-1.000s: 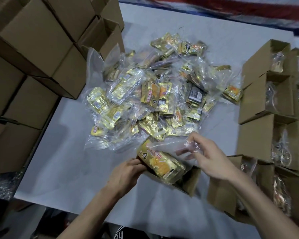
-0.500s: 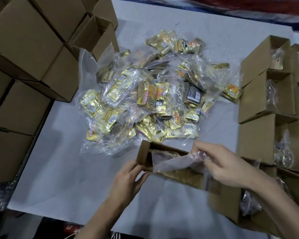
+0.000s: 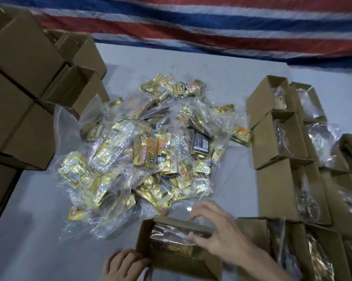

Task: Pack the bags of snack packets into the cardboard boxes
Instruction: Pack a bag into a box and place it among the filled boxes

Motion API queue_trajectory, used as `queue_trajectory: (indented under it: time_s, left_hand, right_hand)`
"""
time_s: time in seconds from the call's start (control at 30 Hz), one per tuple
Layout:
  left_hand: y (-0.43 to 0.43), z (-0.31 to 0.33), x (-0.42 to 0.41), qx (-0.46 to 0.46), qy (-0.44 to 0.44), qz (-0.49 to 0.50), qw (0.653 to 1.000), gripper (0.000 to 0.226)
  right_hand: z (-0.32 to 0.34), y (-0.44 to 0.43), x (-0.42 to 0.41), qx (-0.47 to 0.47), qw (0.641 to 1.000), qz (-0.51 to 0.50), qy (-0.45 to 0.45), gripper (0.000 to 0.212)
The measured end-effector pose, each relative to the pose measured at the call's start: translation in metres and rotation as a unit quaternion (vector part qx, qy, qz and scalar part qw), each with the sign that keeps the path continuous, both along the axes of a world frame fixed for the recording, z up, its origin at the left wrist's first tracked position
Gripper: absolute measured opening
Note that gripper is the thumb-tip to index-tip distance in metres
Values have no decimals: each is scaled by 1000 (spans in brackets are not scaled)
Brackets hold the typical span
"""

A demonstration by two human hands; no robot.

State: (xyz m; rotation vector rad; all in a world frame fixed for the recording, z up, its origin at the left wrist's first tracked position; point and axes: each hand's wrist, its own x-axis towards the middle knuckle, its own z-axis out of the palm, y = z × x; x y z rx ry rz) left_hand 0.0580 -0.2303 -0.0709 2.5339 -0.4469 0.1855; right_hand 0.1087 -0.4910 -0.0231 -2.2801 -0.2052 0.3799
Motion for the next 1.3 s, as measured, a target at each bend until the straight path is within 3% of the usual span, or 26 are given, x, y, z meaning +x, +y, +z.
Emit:
queue_trajectory:
  time_s: [0.03,0.13,0.27,0.4,0.5,0.57,0.7,0.9,0.97,1.1,1.17,1.3]
  left_hand:
    - [-5,2,-4,16,-4,-7,1000,44]
    - [-17,12,0,83,-11,-74,994,65]
    - [-33,14,14,167,78,-122,975,69]
    - [-40,10,22,178,188,-121,958,52]
    - [-45,18,27,148,356,-99,917,88]
    - [-52,25,32,185,381,-101,900,94]
    - [-52,15,24,186,381,-67,903,80]
    - [-52,10,19,216,376,-61,899,79]
    - [-51,7,17,235,372,-48,897,76]
    - [-48,6,16,176,334,-40,925,64]
    - [-48,7,17,174,293,-47,939,49]
    - [-49,14,19,203,289,-57,934,24]
  right_hand:
    - [0,-3,7,7,1000,-4,-20,24]
    - [-7,-20,39,58,993,-93,-38,9]
    - [-33,-69,117,57,951,-302,-40,12]
    - [-62,-126,196,-52,928,-369,-27,30]
    - [-81,-161,236,-177,914,-365,11,52]
    - [-92,-176,257,-241,902,-356,41,64]
    - [-109,-193,285,-282,902,-311,98,77]
    - [-119,-197,298,-318,902,-221,194,76]
    - [-119,-194,293,-342,891,-232,188,67]
    - [-113,-186,270,-365,868,-293,163,66]
    - [-109,-180,255,-336,874,-323,139,60]
    - [-103,-164,227,-210,900,-365,114,27]
